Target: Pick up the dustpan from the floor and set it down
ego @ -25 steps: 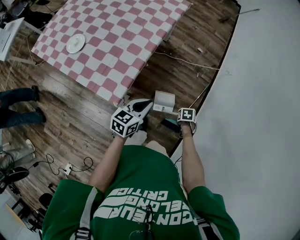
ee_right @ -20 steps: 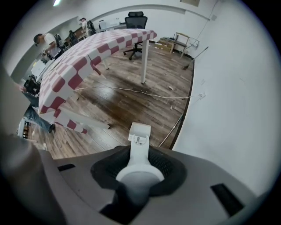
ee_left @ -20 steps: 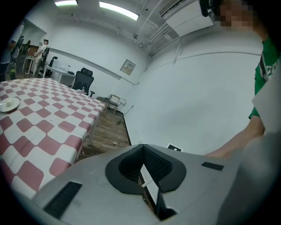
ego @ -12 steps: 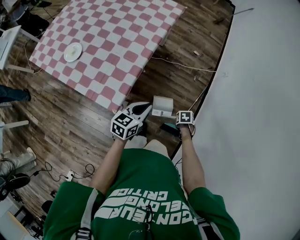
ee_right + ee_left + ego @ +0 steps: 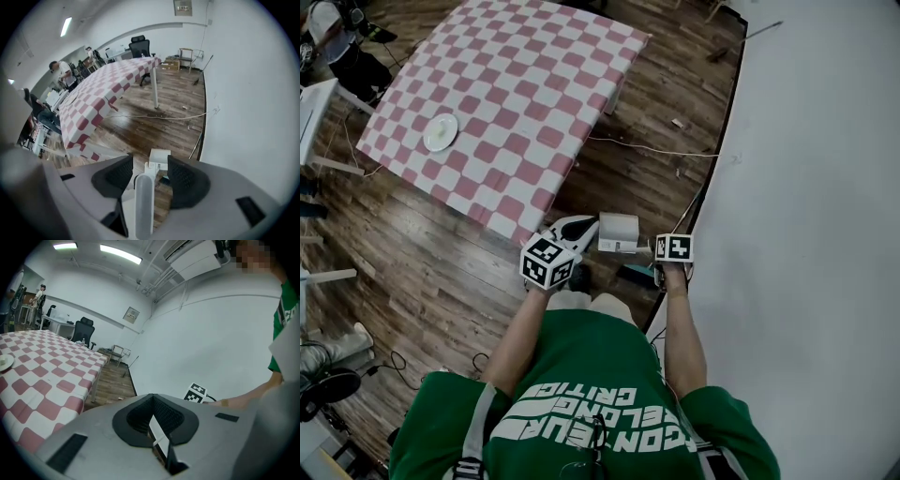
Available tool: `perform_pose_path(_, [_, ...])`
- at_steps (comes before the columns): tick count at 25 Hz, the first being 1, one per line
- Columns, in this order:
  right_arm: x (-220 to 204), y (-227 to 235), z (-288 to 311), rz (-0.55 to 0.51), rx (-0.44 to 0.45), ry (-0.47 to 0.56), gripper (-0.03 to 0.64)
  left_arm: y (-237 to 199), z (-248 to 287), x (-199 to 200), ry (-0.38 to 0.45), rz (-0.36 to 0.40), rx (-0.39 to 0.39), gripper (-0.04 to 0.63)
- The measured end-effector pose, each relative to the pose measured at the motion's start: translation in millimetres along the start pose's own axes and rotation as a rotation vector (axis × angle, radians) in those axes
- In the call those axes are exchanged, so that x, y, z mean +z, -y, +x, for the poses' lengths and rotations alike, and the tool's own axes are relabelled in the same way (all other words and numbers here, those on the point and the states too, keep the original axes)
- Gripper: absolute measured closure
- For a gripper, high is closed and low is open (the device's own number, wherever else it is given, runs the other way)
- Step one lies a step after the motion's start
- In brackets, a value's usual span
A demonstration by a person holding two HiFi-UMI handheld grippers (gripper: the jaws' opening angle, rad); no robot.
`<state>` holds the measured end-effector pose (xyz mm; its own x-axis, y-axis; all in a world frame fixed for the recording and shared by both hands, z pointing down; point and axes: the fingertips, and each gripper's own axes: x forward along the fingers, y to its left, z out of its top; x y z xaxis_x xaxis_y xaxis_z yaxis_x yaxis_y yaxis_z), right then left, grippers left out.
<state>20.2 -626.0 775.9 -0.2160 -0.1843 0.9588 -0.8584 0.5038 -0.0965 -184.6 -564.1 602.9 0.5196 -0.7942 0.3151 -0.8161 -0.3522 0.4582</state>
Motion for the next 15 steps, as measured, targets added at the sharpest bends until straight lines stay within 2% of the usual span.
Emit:
perform_pose_path(6, [32.7, 1.6, -74.5, 0.017, -0.028, 0.227, 0.4, 10.0, -0.8, 16.1, 0.022, 0.035, -0.013, 0.592])
perform_pose_path(11, [44.1, -6.1, -130.5, 0.009, -0.031, 0.444, 0.406, 21.8, -5.2, 19.6, 0.027, 0.061, -0.017, 0.592])
perform_pose_path(15, [49.8, -12.5, -177.1, 0.024, -0.055, 0.584, 0.51, 24.9, -11.2, 29.1, 0.04, 0.078, -0.009, 0.592])
